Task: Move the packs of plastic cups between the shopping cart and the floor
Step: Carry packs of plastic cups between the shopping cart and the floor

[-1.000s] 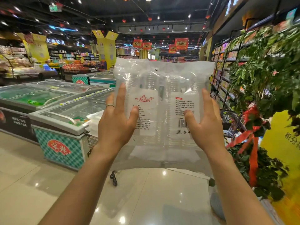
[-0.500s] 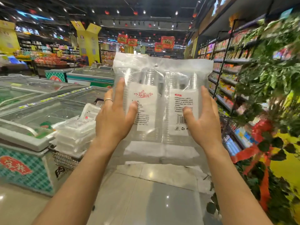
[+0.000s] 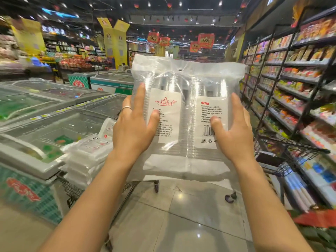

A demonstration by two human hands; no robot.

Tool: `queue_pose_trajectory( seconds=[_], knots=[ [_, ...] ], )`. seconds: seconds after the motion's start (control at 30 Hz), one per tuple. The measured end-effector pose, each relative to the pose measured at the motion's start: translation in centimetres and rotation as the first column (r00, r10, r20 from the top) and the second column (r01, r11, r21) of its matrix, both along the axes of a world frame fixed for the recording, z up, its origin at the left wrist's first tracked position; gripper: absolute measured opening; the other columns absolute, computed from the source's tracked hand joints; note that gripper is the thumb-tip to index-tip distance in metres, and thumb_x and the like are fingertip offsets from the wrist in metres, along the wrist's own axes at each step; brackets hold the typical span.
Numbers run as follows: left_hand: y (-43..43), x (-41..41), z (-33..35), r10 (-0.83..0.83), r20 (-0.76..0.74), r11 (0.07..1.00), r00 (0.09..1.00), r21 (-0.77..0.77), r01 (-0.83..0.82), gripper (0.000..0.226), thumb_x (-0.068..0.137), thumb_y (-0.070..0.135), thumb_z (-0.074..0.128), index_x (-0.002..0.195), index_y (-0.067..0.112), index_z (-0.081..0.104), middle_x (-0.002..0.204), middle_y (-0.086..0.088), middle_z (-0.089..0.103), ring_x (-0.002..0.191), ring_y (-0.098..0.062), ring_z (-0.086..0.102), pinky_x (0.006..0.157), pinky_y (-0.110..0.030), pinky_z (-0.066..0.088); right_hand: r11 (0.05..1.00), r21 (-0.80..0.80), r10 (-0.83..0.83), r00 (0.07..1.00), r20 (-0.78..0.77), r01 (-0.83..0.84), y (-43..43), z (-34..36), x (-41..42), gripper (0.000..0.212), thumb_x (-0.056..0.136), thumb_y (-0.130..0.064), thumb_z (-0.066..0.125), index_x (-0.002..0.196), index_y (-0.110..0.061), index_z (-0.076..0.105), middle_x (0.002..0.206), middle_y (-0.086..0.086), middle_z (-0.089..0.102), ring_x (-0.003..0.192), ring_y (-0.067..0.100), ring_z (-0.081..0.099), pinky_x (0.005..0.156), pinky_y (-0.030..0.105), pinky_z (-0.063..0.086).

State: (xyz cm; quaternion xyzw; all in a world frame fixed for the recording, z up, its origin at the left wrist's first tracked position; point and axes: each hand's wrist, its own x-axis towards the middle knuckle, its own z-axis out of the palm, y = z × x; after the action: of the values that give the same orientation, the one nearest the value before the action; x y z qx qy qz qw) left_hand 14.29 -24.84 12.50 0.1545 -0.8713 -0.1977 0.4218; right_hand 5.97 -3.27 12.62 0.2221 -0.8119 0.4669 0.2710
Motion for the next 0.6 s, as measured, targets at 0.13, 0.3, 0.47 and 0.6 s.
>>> queue_pose_trajectory(
  seconds=[0.13,0.3,0.47,0.6],
  knots=[
    [-2.9,-4.8,-0.7,0.045,0.007,0.999,0.999,0.006,-0.045,0.069,0.097,0.049,0.040,0.154,0.042,0.001,0.156,-0.021,0.024,0.130,-0.042,0.043,0.093,-0.050,0.043,0.998,-0.003,0.060,0.998,0.015,-0.060,-3.4,-0.7,-6.2,0.071,0.095,-0.037,0.056,0.154,-0.038,0.016,0.158,-0.006,0.021,0.131,0.000,0.026,0.097,0.025,0.022],
    [-6.2,-12.4,-2.1,0.125,0.021,0.992,0.992,0.007,-0.126,0.069,0.097,0.051,0.039,0.154,0.043,0.000,0.156,-0.021,0.024,0.134,-0.040,0.039,0.096,-0.050,0.042,0.988,-0.029,0.154,0.988,0.023,-0.153,-7.4,-2.3,-15.7,0.071,0.094,-0.039,0.056,0.153,-0.040,0.017,0.159,-0.007,0.021,0.134,0.003,0.026,0.099,0.026,0.023],
    [-9.5,-20.6,-3.2,0.235,0.063,0.972,0.970,0.002,-0.235,0.070,0.096,0.053,0.038,0.153,0.044,-0.001,0.156,-0.018,0.025,0.131,-0.040,0.043,0.095,-0.051,0.043,0.960,-0.060,0.277,0.958,0.072,-0.273,-12.2,-3.9,-26.2,0.071,0.094,-0.039,0.057,0.153,-0.040,0.018,0.158,-0.007,0.022,0.135,0.001,0.025,0.101,0.026,0.023],
    [-12.3,-26.3,-3.5,0.330,0.086,0.943,0.940,0.016,-0.332,0.070,0.095,0.054,0.037,0.153,0.043,-0.001,0.157,-0.018,0.025,0.132,-0.040,0.042,0.094,-0.051,0.043,0.927,-0.035,0.375,0.923,0.088,-0.373,-16.4,-4.0,-33.5,0.071,0.094,-0.041,0.056,0.153,-0.039,0.017,0.157,-0.009,0.022,0.130,-0.002,0.025,0.100,0.024,0.023]
  ],
)
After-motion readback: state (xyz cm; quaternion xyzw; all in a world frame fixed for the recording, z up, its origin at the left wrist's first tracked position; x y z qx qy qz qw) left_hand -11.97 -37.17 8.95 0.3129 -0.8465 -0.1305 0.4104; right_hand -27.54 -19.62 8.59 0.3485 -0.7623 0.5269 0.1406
